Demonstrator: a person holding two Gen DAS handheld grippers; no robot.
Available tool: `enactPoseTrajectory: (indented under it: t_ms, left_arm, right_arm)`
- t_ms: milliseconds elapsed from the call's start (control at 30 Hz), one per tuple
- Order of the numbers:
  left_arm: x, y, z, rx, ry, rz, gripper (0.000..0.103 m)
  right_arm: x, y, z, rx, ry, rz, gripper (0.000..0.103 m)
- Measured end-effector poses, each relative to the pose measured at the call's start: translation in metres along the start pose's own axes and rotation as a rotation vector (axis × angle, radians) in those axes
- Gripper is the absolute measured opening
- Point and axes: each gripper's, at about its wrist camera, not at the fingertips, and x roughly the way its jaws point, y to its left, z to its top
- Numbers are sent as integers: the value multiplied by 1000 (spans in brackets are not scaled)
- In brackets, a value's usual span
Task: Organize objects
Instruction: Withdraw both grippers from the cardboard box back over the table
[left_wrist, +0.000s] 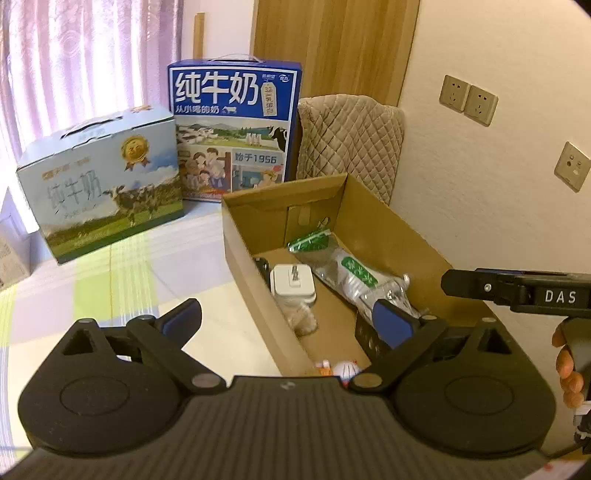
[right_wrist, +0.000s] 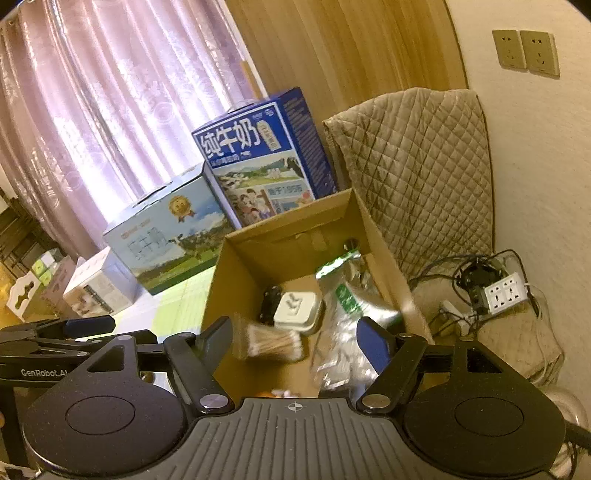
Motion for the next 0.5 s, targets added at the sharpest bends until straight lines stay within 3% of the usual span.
enactPoseTrajectory:
  t_ms: [500]
  left_arm:
    - [-59,17,-48,-20,13,-5,102]
  right_arm:
    - [-29,42,-50,-3,46,-2,72]
